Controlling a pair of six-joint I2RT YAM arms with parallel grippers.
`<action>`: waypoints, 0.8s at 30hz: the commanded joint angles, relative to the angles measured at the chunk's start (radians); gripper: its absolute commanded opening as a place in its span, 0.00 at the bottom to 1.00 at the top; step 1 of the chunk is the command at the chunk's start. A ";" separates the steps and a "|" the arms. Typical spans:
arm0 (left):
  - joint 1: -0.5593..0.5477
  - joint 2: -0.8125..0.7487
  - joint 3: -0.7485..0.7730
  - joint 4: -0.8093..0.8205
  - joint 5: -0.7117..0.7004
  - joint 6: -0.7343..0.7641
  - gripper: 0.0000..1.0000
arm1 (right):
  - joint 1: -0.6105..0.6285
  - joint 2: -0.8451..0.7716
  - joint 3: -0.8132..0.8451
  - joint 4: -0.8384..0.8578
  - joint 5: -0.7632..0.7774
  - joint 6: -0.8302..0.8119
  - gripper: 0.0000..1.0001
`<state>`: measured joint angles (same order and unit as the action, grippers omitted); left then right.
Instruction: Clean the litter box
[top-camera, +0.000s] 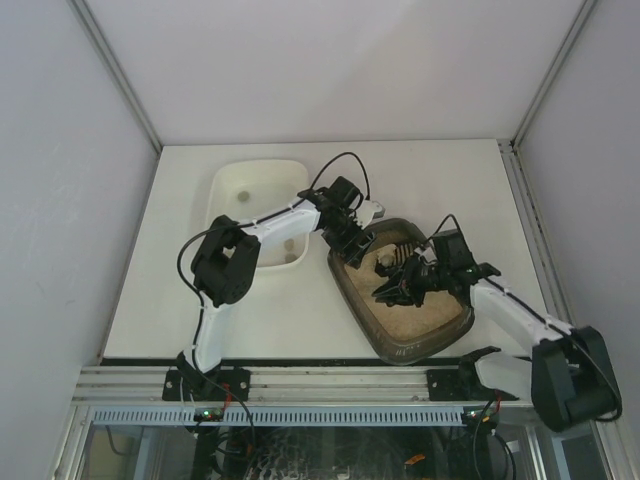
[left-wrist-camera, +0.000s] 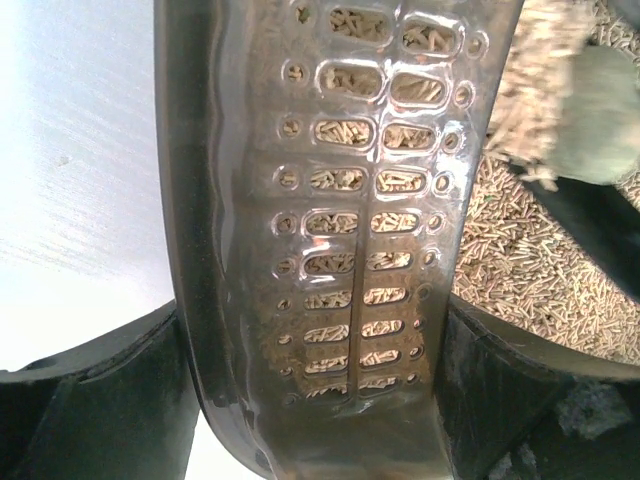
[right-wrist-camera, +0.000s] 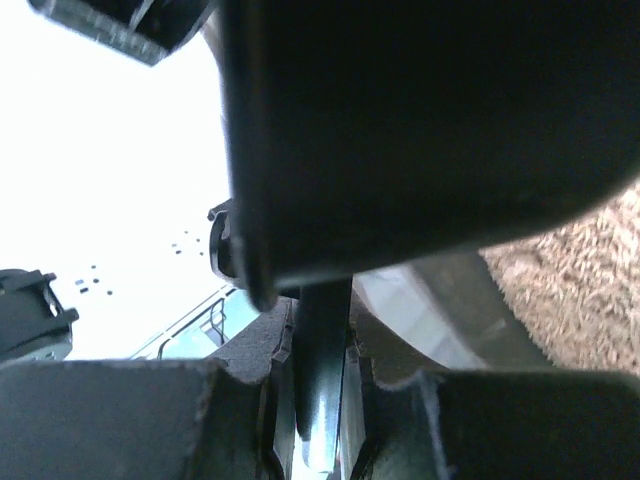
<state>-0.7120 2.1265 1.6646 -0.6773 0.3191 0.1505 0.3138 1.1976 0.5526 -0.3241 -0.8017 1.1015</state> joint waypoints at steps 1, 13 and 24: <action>0.020 -0.063 0.055 0.012 -0.006 -0.010 0.84 | -0.016 -0.156 0.010 -0.138 -0.001 0.011 0.00; 0.026 -0.022 0.116 -0.009 -0.036 -0.030 0.92 | -0.021 -0.418 -0.040 -0.310 0.003 0.073 0.00; 0.026 -0.062 0.164 -0.054 0.075 -0.089 1.00 | -0.016 -0.610 -0.140 -0.409 -0.005 0.111 0.00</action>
<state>-0.6975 2.1265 1.7729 -0.7242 0.3210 0.1047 0.2951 0.6315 0.4232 -0.7136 -0.7944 1.1942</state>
